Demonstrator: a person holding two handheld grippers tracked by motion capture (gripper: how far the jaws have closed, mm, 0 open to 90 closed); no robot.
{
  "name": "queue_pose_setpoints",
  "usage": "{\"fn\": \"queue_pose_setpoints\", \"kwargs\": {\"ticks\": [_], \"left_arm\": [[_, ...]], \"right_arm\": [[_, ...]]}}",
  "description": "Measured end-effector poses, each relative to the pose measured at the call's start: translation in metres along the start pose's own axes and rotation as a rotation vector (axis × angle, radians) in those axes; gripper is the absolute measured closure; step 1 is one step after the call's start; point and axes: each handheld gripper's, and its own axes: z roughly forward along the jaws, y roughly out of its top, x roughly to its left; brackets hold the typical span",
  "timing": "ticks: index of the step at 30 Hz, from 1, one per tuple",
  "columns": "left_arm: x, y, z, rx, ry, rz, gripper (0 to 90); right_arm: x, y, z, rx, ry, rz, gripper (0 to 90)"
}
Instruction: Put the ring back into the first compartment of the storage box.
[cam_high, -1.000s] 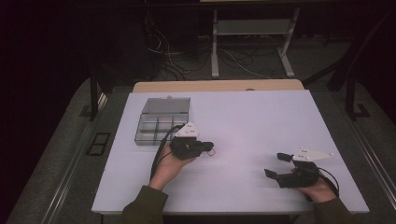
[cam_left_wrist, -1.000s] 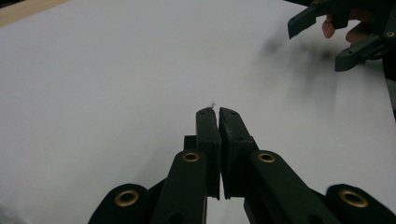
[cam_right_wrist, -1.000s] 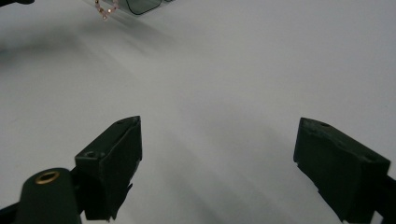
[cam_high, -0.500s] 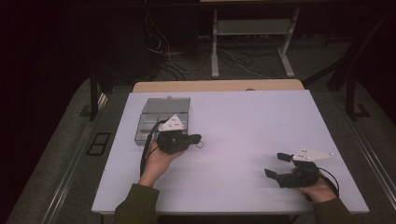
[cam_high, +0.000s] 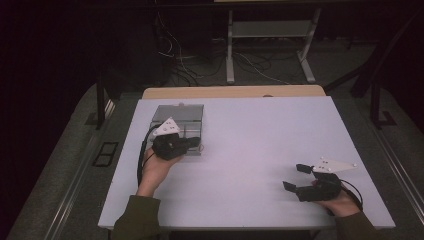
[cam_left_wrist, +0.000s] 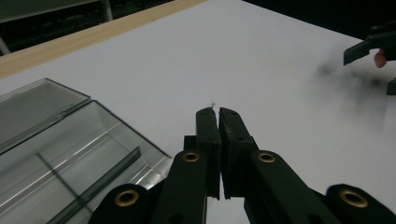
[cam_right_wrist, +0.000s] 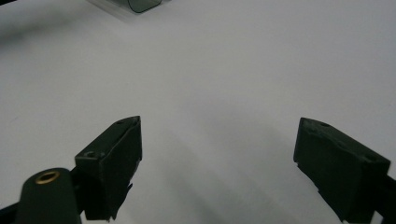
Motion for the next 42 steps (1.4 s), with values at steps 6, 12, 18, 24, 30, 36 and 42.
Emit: {"fn": "queue_pose_setpoints", "kwargs": {"ticks": [6, 12, 18, 24, 30, 36, 42], "left_arm": [[0.013, -0.003, -0.011, 0.001, 0.041, -0.012, 87.0], [0.027, -0.004, -0.021, -0.009, 0.077, -0.030, 86.9], [0.043, -0.003, -0.029, 0.002, 0.123, -0.039, 87.0], [0.059, -0.003, -0.038, 0.001, 0.170, -0.062, 86.9], [0.077, -0.006, -0.042, 0.013, 0.220, -0.088, 86.9], [0.093, -0.011, -0.042, 0.042, 0.268, -0.112, 86.9], [0.104, -0.017, -0.039, 0.063, 0.300, -0.139, 86.9]], "right_arm": [[0.001, 0.000, 0.001, 0.007, -0.002, 0.003, 14.9], [0.001, 0.000, 0.003, 0.019, -0.006, -0.001, 11.4], [0.001, 0.000, 0.003, 0.022, -0.028, 0.001, 11.2], [-0.001, 0.001, 0.003, 0.024, -0.042, 0.016, 8.0], [-0.001, 0.001, 0.003, 0.019, -0.058, 0.019, 8.0], [-0.002, 0.001, 0.002, 0.014, -0.054, 0.023, 8.0], [-0.002, 0.000, 0.003, 0.013, -0.044, 0.024, 8.0]]}}
